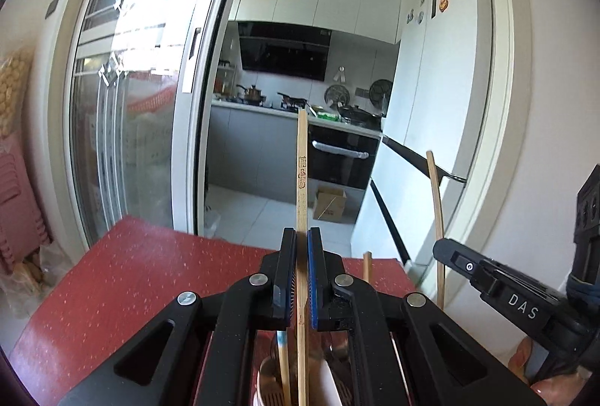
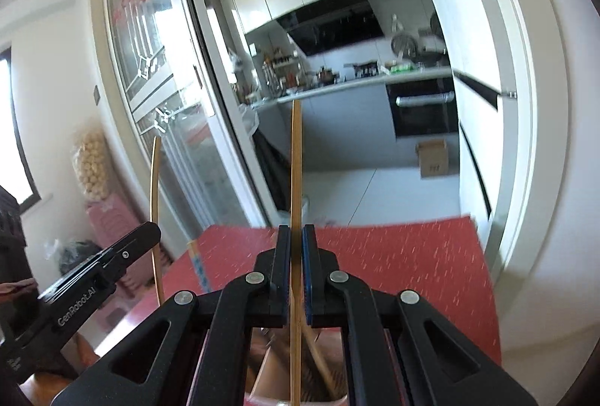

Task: Organize utensils
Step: 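Lower both chopsticks into the holder and open both tools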

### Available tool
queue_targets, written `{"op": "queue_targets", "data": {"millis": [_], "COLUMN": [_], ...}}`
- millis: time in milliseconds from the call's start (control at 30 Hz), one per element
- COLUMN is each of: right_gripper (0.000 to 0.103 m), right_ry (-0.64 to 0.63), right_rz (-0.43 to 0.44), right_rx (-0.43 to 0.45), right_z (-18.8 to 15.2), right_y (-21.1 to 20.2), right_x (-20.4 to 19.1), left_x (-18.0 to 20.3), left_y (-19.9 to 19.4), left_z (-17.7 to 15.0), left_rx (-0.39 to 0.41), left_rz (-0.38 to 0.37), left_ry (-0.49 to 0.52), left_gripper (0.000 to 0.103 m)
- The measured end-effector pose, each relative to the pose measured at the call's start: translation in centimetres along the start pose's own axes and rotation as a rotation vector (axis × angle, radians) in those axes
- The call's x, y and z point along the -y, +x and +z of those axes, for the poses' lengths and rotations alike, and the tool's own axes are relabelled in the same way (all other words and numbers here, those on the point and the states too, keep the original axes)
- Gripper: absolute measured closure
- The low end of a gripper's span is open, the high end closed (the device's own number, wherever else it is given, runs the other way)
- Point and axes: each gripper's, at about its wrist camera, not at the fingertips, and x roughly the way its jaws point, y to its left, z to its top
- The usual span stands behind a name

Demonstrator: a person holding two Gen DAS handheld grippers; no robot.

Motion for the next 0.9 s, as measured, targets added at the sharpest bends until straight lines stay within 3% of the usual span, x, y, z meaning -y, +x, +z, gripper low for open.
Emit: {"op": "queue_targets", "data": {"millis": [333, 900], "right_gripper": [0.097, 0.097], "right_ry": [-0.114, -0.280], "right_rz": [-0.062, -0.146], "right_rx": [0.080, 0.117], "right_z": [-2.0, -8.0], "right_y": [3.5, 3.4], "right_x": [-0.6, -1.8], "left_x": [-0.5, 0.0], "left_y": [2.5, 2.9], "left_z": [-2.7, -6.0], "left_rx": [0.050, 0.002], "left_rz": [0.038, 0.087], "left_ry": [-0.032, 0.004], "left_gripper": [0.068, 0.068]}}
